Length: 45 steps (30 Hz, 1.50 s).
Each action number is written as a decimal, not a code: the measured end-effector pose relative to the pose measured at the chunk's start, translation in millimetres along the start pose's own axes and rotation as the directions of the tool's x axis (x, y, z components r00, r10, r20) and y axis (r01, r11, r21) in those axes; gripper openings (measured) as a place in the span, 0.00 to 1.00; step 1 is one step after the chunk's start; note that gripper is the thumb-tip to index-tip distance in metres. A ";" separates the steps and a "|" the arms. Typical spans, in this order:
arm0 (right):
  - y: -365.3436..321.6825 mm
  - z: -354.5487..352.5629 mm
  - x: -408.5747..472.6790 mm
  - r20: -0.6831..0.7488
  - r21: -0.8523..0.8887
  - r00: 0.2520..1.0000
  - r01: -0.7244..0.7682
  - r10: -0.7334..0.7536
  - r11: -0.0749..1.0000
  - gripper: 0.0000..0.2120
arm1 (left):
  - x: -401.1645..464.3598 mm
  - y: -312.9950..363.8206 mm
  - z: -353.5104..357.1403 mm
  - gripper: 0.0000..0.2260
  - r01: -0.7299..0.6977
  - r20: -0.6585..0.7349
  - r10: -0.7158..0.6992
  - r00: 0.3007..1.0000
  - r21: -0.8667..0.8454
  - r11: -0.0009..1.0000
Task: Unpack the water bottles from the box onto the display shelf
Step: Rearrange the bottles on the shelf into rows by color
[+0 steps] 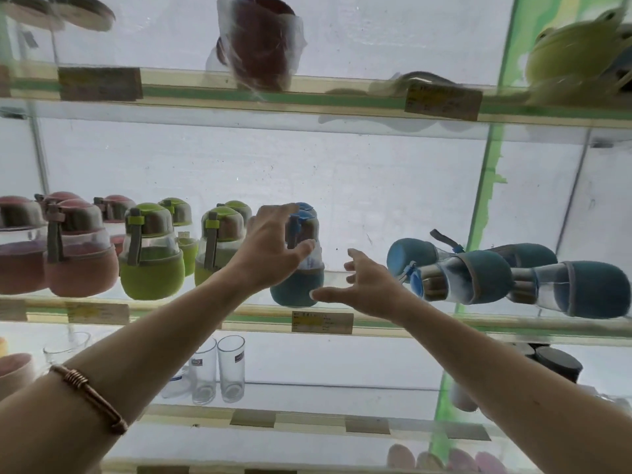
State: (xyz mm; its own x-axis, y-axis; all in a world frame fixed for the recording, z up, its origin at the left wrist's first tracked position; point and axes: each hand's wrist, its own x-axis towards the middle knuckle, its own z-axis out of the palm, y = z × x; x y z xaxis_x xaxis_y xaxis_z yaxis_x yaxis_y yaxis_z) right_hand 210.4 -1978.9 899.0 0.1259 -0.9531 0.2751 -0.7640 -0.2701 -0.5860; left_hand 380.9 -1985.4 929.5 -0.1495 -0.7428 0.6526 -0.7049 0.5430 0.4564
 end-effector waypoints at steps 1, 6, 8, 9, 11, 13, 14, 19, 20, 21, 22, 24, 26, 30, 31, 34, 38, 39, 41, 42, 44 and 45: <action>2.5 -8.8 -7.9 -0.007 0.000 1.000 0.006 -0.006 1.000 0.50 | -2.7 9.3 1.8 0.26 0.000 -0.015 0.000 1.000 -0.009 1.000; 19.8 -58.1 -50.1 -0.074 -0.038 0.997 0.030 -0.033 0.999 0.51 | -20.7 62.1 21.0 0.22 0.001 -0.011 -0.002 1.000 -0.111 0.994; 28.3 -75.2 -68.9 -0.084 -0.065 0.996 0.025 -0.030 0.998 0.48 | -26.2 83.5 29.0 0.22 -0.012 0.028 0.016 0.999 -0.130 0.991; 33.5 -83.0 -77.6 -0.084 -0.071 0.996 0.024 -0.030 0.997 0.47 | -28.5 93.5 32.6 0.22 -0.013 0.040 0.020 0.999 -0.148 0.989; 44.4 -97.4 -96.7 -0.081 -0.055 0.996 0.027 -0.032 0.998 0.46 | -35.3 114.2 39.8 0.21 -0.010 0.067 0.021 0.998 -0.163 0.987; 54.5 -110.6 -113.2 -0.099 -0.054 0.994 0.029 -0.034 0.998 0.47 | -43.0 132.5 47.3 0.21 -0.035 0.084 0.046 0.995 -0.135 0.990; 58.8 -116.5 -119.9 -0.108 -0.055 0.994 0.025 -0.031 0.998 0.47 | -47.0 140.4 50.7 0.21 -0.054 0.088 0.065 0.994 -0.118 0.992; 75.5 -128.3 -135.1 -0.112 -0.024 0.993 0.023 -0.026 0.999 0.44 | -56.9 159.0 65.0 0.22 -0.054 0.146 0.065 0.987 -0.080 0.995; 78.4 -129.1 -134.8 -0.110 -0.040 0.994 0.024 -0.028 0.999 0.44 | -57.1 159.7 68.0 0.23 -0.043 0.170 0.054 0.984 -0.067 0.997; 81.3 -130.2 -133.7 -0.111 -0.061 0.993 0.030 -0.037 0.998 0.43 | -56.6 159.4 71.5 0.23 -0.036 0.195 0.045 0.980 -0.050 0.998; 83.3 -131.8 -132.7 -0.119 -0.080 0.992 0.036 -0.045 0.996 0.42 | -55.6 158.8 75.0 0.24 -0.036 0.215 0.042 0.976 -0.033 0.999; 86.1 -136.0 -129.6 -0.131 -0.104 0.990 0.038 -0.051 0.994 0.42 | -49.7 156.4 81.6 0.24 -0.049 0.232 0.048 0.971 -0.001 0.999; 89.1 -141.2 -125.1 -0.127 -0.119 0.990 0.044 -0.059 0.992 0.41 | -39.0 153.6 88.3 0.25 -0.062 0.246 0.055 0.968 0.020 0.998; 91.1 -152.3 -111.8 -0.111 -0.182 0.993 0.031 -0.051 0.983 0.43 | -18.3 147.0 104.3 0.27 -0.079 0.274 0.070 0.959 0.020 0.997; 91.1 -154.6 -107.1 -0.107 -0.200 0.993 0.020 -0.042 0.980 0.45 | -14.4 144.5 108.9 0.27 -0.090 0.278 0.081 0.957 0.020 0.996; 93.0 -158.3 -92.9 -0.077 -0.266 0.997 -0.004 -0.017 0.964 0.47 | -6.8 131.6 122.8 0.30 -0.115 0.314 0.101 0.944 0.024 0.993; 104.4 -157.7 -80.6 -0.064 -0.393 0.998 -0.034 0.010 0.919 0.46 | -0.9 110.0 144.4 0.34 -0.120 0.344 0.116 0.932 -0.009 0.993; 108.2 -156.9 -77.7 -0.061 -0.403 0.998 -0.041 0.018 0.914 0.46 | 0.3 106.3 150.2 0.34 -0.112 0.333 0.118 0.936 -0.038 0.993; 116.6 -156.7 -72.1 -0.033 -0.435 0.998 -0.057 0.048 0.899 0.46 | 1.6 102.6 161.4 0.34 -0.086 0.331 0.109 0.937 -0.086 0.993; 121.8 -157.5 -68.0 -0.023 -0.453 0.998 -0.065 0.061 0.889 0.46 | 2.5 101.4 166.6 0.34 -0.076 0.332 0.102 0.938 -0.090 0.993; 129.6 -160.2 -59.5 -0.029 -0.481 0.997 -0.074 0.069 0.873 0.45 | 7.1 98.5 174.1 0.34 -0.072 0.317 0.091 0.944 -0.070 0.995; 132.2 -161.7 -55.1 -0.035 -0.488 0.997 -0.073 0.064 0.870 0.44 | 10.5 96.3 176.4 0.34 -0.069 0.298 0.086 0.951 -0.065 0.995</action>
State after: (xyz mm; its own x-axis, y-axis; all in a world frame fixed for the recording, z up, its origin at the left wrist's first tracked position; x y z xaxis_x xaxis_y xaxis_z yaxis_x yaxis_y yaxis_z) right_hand 0.2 -1940.0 929.6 0.0546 -0.9630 0.2641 -0.9825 -0.0989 -0.1578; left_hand 189.1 -2010.1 873.7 -0.4092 -0.7763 0.4794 -0.6464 0.6175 0.4482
